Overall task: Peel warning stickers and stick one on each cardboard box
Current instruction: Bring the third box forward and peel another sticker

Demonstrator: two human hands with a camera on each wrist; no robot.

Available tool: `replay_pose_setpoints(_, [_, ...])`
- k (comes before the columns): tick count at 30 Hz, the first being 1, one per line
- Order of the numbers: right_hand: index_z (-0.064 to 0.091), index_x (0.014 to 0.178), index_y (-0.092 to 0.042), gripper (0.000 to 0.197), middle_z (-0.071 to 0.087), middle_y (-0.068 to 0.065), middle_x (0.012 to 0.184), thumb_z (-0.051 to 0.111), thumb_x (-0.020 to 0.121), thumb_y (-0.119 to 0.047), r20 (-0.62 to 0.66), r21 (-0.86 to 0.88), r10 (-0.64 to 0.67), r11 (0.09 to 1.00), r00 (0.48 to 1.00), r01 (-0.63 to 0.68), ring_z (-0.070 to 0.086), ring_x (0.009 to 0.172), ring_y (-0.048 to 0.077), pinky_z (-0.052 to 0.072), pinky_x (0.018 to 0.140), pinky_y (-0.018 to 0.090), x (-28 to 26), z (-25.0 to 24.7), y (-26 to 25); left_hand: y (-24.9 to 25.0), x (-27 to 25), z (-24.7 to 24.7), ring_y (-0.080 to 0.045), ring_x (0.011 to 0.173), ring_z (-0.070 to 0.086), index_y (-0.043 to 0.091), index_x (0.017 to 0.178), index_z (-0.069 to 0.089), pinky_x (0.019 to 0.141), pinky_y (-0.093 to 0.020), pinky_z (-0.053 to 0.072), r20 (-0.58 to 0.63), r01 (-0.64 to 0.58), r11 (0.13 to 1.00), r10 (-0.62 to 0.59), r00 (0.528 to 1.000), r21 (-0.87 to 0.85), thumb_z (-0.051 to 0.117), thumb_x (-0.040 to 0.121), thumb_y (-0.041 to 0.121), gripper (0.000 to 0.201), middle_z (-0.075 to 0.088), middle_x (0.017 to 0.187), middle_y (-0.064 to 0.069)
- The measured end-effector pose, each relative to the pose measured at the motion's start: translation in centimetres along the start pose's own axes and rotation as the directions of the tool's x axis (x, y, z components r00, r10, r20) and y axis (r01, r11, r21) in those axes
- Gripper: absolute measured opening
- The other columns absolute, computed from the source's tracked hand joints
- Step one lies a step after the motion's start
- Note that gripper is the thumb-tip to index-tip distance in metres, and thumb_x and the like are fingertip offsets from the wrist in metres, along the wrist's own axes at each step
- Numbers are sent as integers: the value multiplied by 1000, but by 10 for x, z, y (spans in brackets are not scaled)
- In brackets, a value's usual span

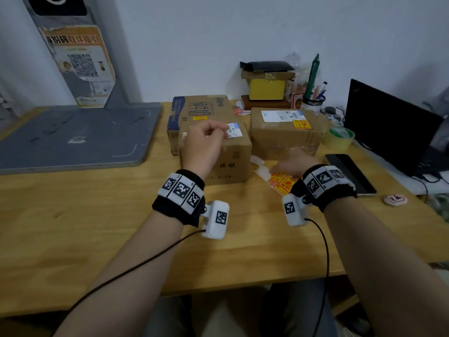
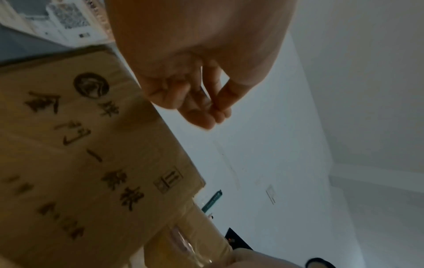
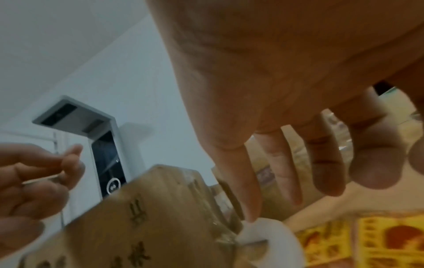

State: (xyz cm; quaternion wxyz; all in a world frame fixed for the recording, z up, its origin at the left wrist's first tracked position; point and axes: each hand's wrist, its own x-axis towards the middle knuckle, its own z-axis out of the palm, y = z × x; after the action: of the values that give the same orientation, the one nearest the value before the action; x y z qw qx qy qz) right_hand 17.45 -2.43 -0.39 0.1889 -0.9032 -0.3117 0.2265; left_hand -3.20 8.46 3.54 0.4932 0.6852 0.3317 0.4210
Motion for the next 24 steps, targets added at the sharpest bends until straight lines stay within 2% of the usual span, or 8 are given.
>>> replay_pose_setpoints(2, [65, 104, -3, 47, 69, 14, 106, 84, 80, -38, 19, -61, 20, 998, 1000, -19, 64, 90, 28, 54, 71, 36, 5, 3, 8, -5, -5, 8, -11, 61, 69, 19, 90, 75, 50, -20, 49, 171, 99, 995, -98, 980, -1, 54, 97, 7, 25, 75, 89, 5])
replay_pose_setpoints(4, [67, 101, -2, 45, 69, 18, 105, 85, 79, -37, 53, -81, 32, 996, 998, -27, 65, 91, 30, 50, 70, 34, 6, 6, 10, -11, -9, 15, -17, 71, 71, 14, 98, 74, 48, -21, 46, 265, 198, 980, -184, 947, -30, 53, 99, 6, 23, 76, 93, -1])
replay_pose_setpoints(7, [69, 125, 1, 57, 68, 20, 126, 84, 83, -35, 80, -107, 28, 994, 996, -19, 65, 115, 32, 54, 97, 41, 8, 10, 12, -18, -11, 21, -20, 78, 68, 10, 102, 73, 52, -25, 45, 273, 268, 961, -241, 931, -63, 52, 99, 5, 22, 75, 91, -2])
replay_pose_setpoints(9, [66, 133, -1, 62, 66, 17, 133, 84, 84, -34, 64, -103, 24, 995, 998, -18, 62, 121, 31, 51, 103, 41, 9, 11, 12, -22, -10, 24, -19, 81, 66, 14, 95, 73, 53, -26, 45, 278, 288, 955, -260, 925, -64, 52, 98, 5, 23, 76, 91, -1])
replay_pose_setpoints(13, [65, 136, -8, 65, 65, 11, 134, 88, 79, -30, 67, -75, 32, 997, 997, -27, 62, 123, 29, 51, 99, 37, 19, 12, 15, -25, -8, 27, -17, 83, 66, 17, 91, 73, 56, -27, 47, 267, 307, 950, -280, 922, -62, 53, 97, 5, 25, 77, 93, 0])
replay_pose_setpoints(17, [71, 124, -4, 60, 71, 12, 123, 90, 76, -34, 43, -52, 43, 998, 998, -41, 66, 114, 29, 54, 98, 39, 23, 15, 18, -24, -8, 24, -19, 81, 66, 14, 98, 74, 56, -28, 46, 274, 316, 946, -285, 918, -73, 51, 98, 4, 24, 76, 92, -1])
replay_pose_setpoints(20, [69, 125, -1, 65, 71, 14, 121, 91, 74, -35, 36, -40, 68, 997, 997, -66, 67, 112, 30, 55, 98, 42, 28, 17, 21, -23, -9, 23, -19, 81, 66, 12, 101, 74, 57, -28, 46, 280, 321, 945, -291, 915, -66, 51, 99, 5, 24, 75, 91, -1])
replay_pose_setpoints(24, [69, 124, -2, 69, 72, 14, 117, 93, 70, -37, 22, -33, 74, 997, 997, -73, 69, 106, 30, 58, 90, 40, 37, 20, 23, -22, -11, 22, -19, 81, 66, 12, 101, 74, 57, -27, 46, 290, 327, 943, -294, 911, -69, 52, 99, 6, 24, 74, 89, 0])
